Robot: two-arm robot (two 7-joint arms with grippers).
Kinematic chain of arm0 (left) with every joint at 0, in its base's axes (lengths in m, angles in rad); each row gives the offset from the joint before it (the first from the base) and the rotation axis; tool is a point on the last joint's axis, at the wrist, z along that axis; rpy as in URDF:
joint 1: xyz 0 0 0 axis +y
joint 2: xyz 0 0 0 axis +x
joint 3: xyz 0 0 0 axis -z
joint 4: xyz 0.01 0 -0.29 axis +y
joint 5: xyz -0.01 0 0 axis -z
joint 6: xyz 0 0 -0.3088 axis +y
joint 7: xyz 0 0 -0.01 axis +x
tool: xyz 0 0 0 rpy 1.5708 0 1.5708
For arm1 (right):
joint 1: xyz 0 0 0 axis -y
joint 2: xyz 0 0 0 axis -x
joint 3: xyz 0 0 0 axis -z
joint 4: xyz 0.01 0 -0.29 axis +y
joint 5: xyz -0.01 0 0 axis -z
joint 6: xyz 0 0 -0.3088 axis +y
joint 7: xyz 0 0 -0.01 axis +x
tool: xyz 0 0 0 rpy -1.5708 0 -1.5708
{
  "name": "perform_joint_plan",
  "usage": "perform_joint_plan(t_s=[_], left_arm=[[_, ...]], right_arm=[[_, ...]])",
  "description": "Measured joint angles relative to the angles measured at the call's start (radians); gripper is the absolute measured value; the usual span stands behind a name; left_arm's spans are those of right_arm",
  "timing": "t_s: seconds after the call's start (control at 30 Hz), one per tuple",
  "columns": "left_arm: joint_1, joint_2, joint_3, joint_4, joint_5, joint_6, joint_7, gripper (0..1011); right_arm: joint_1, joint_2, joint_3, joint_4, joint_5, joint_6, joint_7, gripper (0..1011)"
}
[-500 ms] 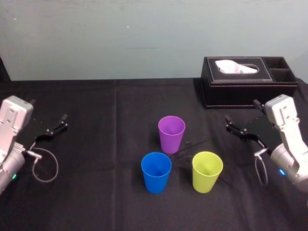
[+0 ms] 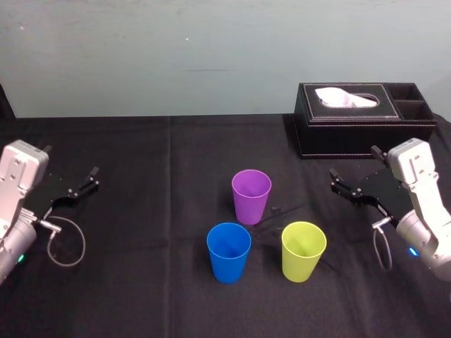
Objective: Stack the three plastic cups sequentially using one hand.
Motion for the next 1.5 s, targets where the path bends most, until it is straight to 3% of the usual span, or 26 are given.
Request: perform_joint_plan(t_s=[1.5], left_arm=[[0.000, 0.000, 0.000, 0.000, 0.000, 0.000, 0.000, 1011]], right_arm=[[0.000, 0.000, 0.000, 0.000, 0.000, 0.000, 0.000, 1003]])
